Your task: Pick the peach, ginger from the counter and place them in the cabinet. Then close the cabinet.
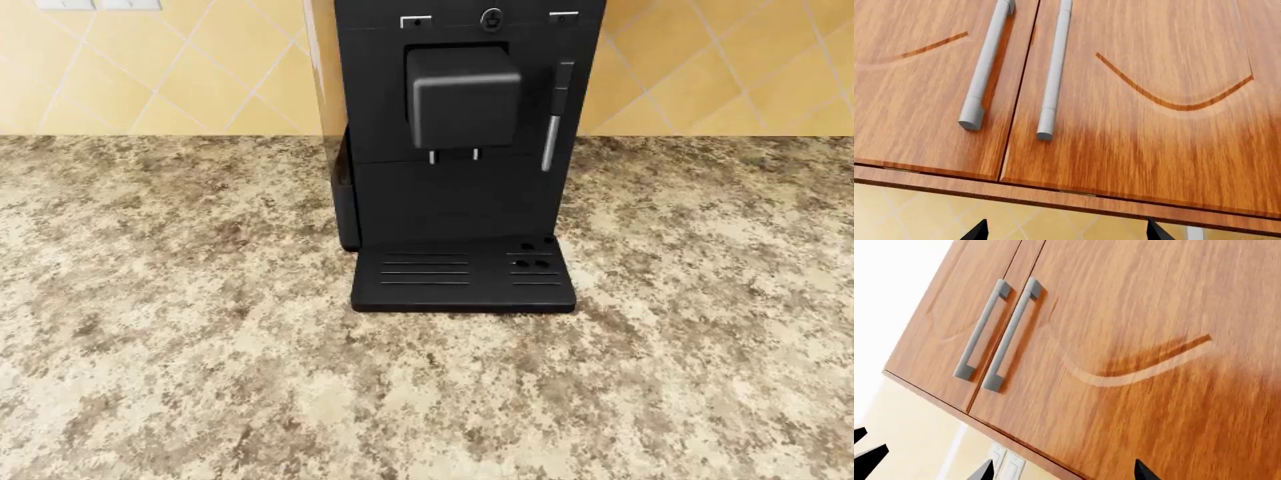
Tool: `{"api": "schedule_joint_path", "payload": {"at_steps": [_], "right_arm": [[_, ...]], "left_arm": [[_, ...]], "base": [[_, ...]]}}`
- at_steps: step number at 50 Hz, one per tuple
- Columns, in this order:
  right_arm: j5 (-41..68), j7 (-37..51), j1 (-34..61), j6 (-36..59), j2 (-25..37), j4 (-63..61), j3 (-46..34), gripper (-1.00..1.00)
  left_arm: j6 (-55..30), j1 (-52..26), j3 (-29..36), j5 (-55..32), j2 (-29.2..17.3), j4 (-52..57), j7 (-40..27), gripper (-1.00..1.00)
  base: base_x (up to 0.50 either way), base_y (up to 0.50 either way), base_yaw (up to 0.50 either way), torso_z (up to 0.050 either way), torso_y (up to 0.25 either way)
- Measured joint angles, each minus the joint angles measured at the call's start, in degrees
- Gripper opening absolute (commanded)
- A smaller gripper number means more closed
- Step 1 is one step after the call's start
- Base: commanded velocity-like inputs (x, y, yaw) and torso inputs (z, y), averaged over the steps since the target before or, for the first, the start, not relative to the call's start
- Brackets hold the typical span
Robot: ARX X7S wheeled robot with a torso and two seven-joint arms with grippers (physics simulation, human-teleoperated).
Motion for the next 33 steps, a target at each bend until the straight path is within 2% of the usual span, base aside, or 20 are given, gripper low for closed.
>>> {"api": "schedule_joint_path", "payload": {"at_steps": [9, 16, 25, 33], "right_arm": [[4.9, 6.6, -3.6, -0.5, 4.2, -6.2, 2.1, 1.00], [9.9, 12.1, -4.5, -0.7, 6.4, -11.1, 2.9, 1.00], [15.8, 18.7, -6.7, -2.8, 9.5, -18.5, 4.9, 1.00], [19.8, 23.0, -11.7, -6.0, 13.7, -26.4, 8.7, 1.00]], "left_arm": [[1.2, 2.2, -2.1, -1.5, -0.5, 1.7, -1.0, 1.00], [2.6, 5.2, -6.3, -3.8, -1.9, 4.7, -3.2, 1.00], [4.2, 15.6, -18.1, -7.5, -2.7, 10.4, -4.7, 1.00], [3.4, 27.7, -30.5, -7.8, 1.6, 15.0, 0.2, 1.00]], "base": [[0.00, 0.00, 0.00, 0.000, 0.000], [0.00, 0.00, 0.00, 0.000, 0.000], [0.00, 0.00, 0.00, 0.000, 0.000], [0.00, 0.00, 0.00, 0.000, 0.000]]}}
